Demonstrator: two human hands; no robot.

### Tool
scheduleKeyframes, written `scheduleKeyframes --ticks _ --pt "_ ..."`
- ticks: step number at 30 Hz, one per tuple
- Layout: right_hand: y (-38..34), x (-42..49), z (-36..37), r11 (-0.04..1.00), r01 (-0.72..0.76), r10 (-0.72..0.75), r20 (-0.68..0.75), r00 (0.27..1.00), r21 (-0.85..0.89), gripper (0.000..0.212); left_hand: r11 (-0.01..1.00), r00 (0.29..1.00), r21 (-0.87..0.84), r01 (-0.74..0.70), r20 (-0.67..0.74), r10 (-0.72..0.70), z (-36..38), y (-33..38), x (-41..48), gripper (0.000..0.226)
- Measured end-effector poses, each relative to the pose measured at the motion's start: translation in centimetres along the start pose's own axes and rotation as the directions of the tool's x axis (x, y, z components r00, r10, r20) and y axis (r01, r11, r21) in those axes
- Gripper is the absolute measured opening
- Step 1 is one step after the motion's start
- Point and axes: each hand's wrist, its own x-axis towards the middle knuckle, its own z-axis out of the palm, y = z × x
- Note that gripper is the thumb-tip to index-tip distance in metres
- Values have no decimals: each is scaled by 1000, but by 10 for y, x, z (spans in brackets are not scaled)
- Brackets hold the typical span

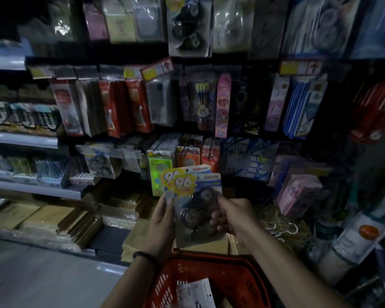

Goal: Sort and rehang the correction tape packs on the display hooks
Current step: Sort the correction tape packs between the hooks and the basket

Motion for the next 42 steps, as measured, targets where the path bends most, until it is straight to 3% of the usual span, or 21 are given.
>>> scheduleKeyframes --ticks 4,8,11,12,13,16,17,19,21,27,31,36,42 --pt "-31 0 6 990 64 -77 -94 993 -128 53 1000 999 -4 31 12 -31 11 21 1 73" --pt "-58 -1 12 965 159 -186 -117 976 -209 59 999 998 -25 -33 60 35 20 43 8 61" --pt "-75 -5 18 897 330 -365 -69 929 -294 35 996 996 -64 -63 55 67 21 60 17 54" --pt "-82 -9 19 825 409 -458 -39 888 -390 21 995 996 -73 -73 46 76 22 66 22 51" --pt "-88 -12 19 736 469 -538 0 843 -488 29 993 996 -87 -77 40 81 22 73 26 48" --pt "-108 -14 16 400 652 -699 246 671 -644 98 987 994 -128 -94 34 99 22 94 41 47" --pt "-116 -13 15 243 694 -709 365 604 -677 113 986 994 -135 -102 32 108 22 101 46 49" --pt "-131 -8 16 -36 711 -663 549 509 -702 121 985 993 -138 -105 40 112 24 114 55 48" --pt "-144 -2 20 -168 705 -609 634 476 -689 120 985 993 -146 -90 68 100 25 126 63 42" --pt "-191 11 30 -264 661 -604 655 454 -702 120 981 976 -148 -128 159 151 26 168 91 47" --pt "-223 13 42 -332 625 -641 655 400 -706 122 973 960 -111 -200 176 218 31 199 111 48" --pt "-267 19 51 -364 609 -677 649 347 -705 121 948 944 -70 -309 99 315 28 232 132 37" --pt "-318 34 66 -425 503 -702 625 343 -753 122 896 896 -55 -442 -75 437 7 274 164 24"
